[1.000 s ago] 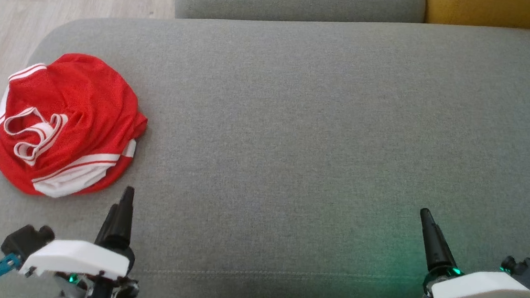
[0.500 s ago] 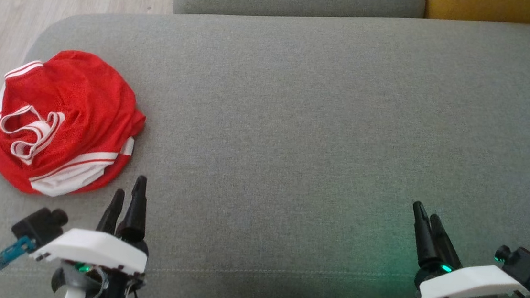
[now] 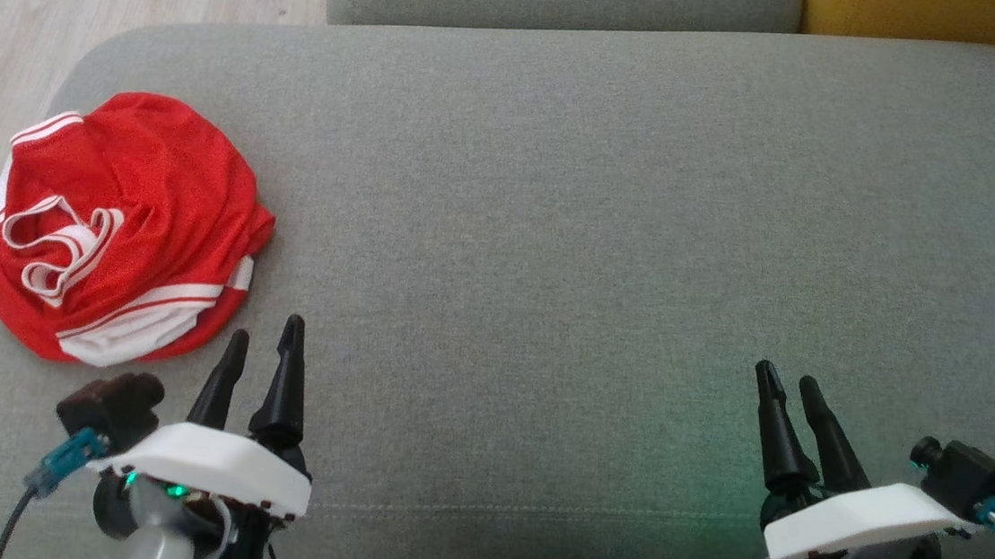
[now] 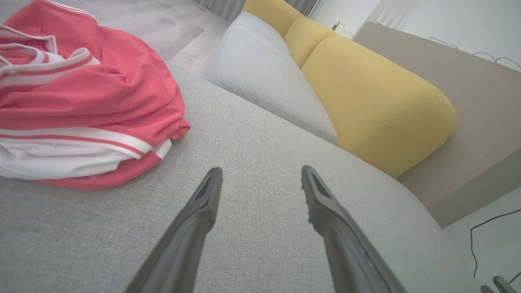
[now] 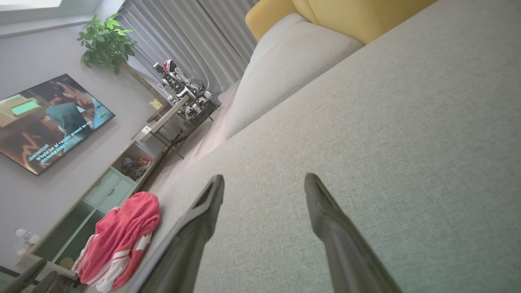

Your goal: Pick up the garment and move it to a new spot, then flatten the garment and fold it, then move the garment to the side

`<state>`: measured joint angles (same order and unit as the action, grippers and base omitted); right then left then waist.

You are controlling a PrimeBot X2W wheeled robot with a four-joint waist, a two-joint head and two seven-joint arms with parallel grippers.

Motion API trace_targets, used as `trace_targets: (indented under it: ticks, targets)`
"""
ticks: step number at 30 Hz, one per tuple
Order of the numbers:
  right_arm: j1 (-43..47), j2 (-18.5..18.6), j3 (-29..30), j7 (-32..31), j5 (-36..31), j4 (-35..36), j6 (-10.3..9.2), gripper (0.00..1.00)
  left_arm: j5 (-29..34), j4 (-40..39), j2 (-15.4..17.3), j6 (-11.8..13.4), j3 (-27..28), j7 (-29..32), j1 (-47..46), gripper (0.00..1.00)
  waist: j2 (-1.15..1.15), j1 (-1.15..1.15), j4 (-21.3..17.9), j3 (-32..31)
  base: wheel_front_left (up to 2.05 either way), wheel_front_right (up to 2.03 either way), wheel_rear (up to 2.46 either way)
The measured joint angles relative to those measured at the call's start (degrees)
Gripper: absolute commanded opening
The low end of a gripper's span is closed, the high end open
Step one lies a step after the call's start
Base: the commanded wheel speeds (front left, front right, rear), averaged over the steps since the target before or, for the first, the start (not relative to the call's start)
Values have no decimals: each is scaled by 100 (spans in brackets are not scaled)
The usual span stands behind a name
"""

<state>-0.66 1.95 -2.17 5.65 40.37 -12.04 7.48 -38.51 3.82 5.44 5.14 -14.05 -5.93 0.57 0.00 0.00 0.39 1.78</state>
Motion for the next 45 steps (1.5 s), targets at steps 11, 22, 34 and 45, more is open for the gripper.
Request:
trace_targets:
  ticks: [11,22,34,45]
  targets:
    - [-1,4,-33,212,-843,151,0,100,842,-240,132,276,-304,-181,-30,100,0,0,8,3,0,0,0]
    - [-7,7,-33,364,-1599,278,0,100,1535,-359,151,267,-486,-376,-34,100,0,0,27,8,0,0,0]
    - [-88,12,-36,581,-2403,428,0,100,2301,-354,129,244,-517,-538,-32,100,0,0,21,18,0,0,0]
    - [-116,15,-124,759,-3233,533,0,100,3053,-354,-4,186,-487,-756,-2,100,0,0,43,7,0,0,0]
